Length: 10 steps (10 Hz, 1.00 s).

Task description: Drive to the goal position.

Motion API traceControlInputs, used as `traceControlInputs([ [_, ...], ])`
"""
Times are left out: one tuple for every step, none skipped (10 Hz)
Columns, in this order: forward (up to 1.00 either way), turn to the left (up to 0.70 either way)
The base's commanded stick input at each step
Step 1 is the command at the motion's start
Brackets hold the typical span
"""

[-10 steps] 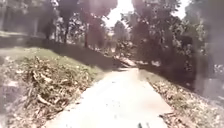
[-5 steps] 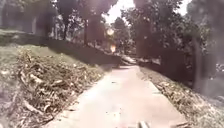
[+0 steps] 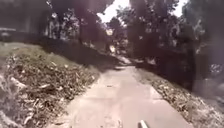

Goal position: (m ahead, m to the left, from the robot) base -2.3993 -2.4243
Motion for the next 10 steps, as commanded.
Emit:
traceControlInputs([
  [0.50, 0.00],
  [0.50, 0.00],
  [0.50, 0.00],
  [0.50, 0.00],
  [0.50, 0.00],
  [0.50, 0.00],
  [0.50, 0.00],
  [0.50, 0.00],
  [0.50, 0.00],
  [0.50, 0.00],
])
